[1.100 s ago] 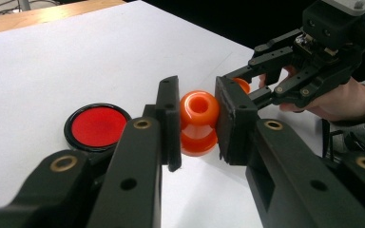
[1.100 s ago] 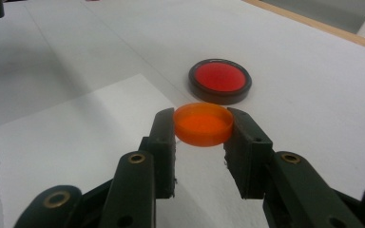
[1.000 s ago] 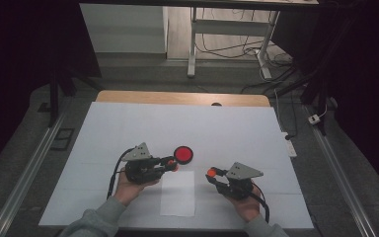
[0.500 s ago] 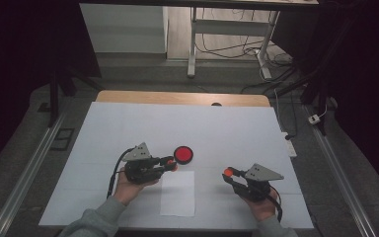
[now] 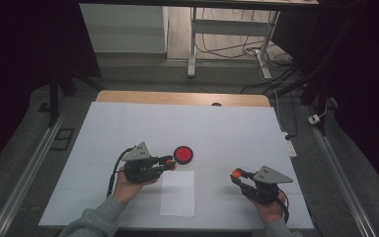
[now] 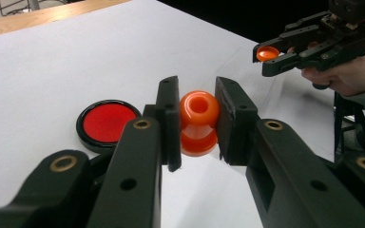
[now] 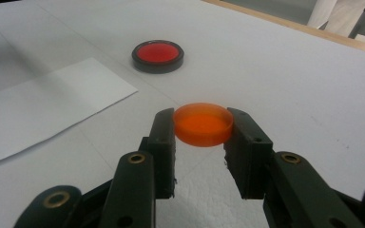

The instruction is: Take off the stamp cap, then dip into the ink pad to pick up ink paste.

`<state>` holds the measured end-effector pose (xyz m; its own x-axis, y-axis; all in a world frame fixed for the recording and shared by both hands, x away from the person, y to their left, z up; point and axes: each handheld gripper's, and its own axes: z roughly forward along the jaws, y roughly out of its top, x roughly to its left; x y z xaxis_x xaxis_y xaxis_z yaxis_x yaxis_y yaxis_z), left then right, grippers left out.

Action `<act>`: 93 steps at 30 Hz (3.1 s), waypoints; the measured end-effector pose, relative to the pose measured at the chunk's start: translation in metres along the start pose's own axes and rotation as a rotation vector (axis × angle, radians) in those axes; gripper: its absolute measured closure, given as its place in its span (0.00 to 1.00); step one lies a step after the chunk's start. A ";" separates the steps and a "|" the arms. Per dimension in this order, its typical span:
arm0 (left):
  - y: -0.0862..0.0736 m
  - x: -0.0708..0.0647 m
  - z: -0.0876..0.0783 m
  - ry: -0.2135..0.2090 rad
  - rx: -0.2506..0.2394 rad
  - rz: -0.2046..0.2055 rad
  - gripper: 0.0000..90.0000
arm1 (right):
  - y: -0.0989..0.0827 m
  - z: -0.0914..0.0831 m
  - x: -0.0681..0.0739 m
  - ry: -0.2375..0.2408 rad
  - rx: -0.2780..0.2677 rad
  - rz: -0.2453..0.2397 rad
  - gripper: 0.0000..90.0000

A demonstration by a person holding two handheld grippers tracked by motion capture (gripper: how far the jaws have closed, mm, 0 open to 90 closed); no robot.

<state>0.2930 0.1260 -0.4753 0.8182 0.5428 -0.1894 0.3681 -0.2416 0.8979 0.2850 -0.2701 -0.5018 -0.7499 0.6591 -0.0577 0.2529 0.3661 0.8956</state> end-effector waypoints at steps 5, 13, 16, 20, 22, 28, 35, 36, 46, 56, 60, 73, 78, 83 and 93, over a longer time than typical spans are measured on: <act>0.001 0.000 0.000 0.009 0.001 0.003 0.80 | 0.000 0.000 0.000 0.002 0.010 -0.003 0.71; 0.002 0.002 0.000 0.022 0.002 0.010 0.80 | 0.000 0.001 0.000 0.003 0.004 0.000 0.71; 0.004 0.003 0.002 0.024 0.002 0.013 0.80 | 0.000 0.001 0.000 0.006 0.010 -0.004 0.71; 0.007 0.004 0.005 0.035 0.006 0.026 0.80 | 0.001 0.001 0.000 0.005 0.008 -0.003 0.71; 0.007 0.004 0.005 0.038 0.006 0.026 0.80 | 0.001 0.001 -0.001 0.004 0.007 -0.003 0.71; 0.009 0.008 0.008 0.045 0.009 0.027 0.80 | 0.001 0.001 -0.001 0.003 0.006 -0.004 0.71; 0.011 0.015 0.014 0.056 0.022 0.026 0.80 | 0.000 0.001 -0.002 -0.005 0.012 0.003 0.71; 0.011 0.016 0.015 0.056 0.024 0.027 0.80 | 0.000 0.001 -0.002 -0.005 0.012 0.001 0.71; 0.019 0.026 0.030 0.058 0.036 0.032 0.80 | 0.000 0.002 -0.003 -0.008 0.011 0.004 0.71; 0.019 0.034 0.046 0.061 0.071 0.034 0.80 | 0.000 0.003 -0.004 -0.011 0.013 0.006 0.71; 0.021 0.038 0.053 0.060 0.078 0.038 0.80 | 0.000 0.003 -0.004 -0.015 0.015 0.009 0.71; 0.018 0.058 0.071 0.061 0.109 0.001 0.80 | 0.000 0.004 -0.004 -0.009 0.012 0.009 0.71; 0.017 0.059 0.076 0.075 0.122 0.013 0.80 | 0.000 0.004 -0.003 -0.007 0.014 0.007 0.71; 0.016 0.059 0.082 0.079 0.141 0.018 0.80 | 0.000 0.004 -0.003 -0.007 0.014 0.009 0.71; 0.012 0.057 0.092 0.078 0.180 0.035 0.80 | -0.001 0.004 -0.003 -0.007 0.014 0.009 0.71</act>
<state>0.3845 0.0803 -0.5115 0.7978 0.5904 -0.1218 0.4189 -0.3977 0.8163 0.2895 -0.2701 -0.5040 -0.7430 0.6672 -0.0529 0.2684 0.3694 0.8897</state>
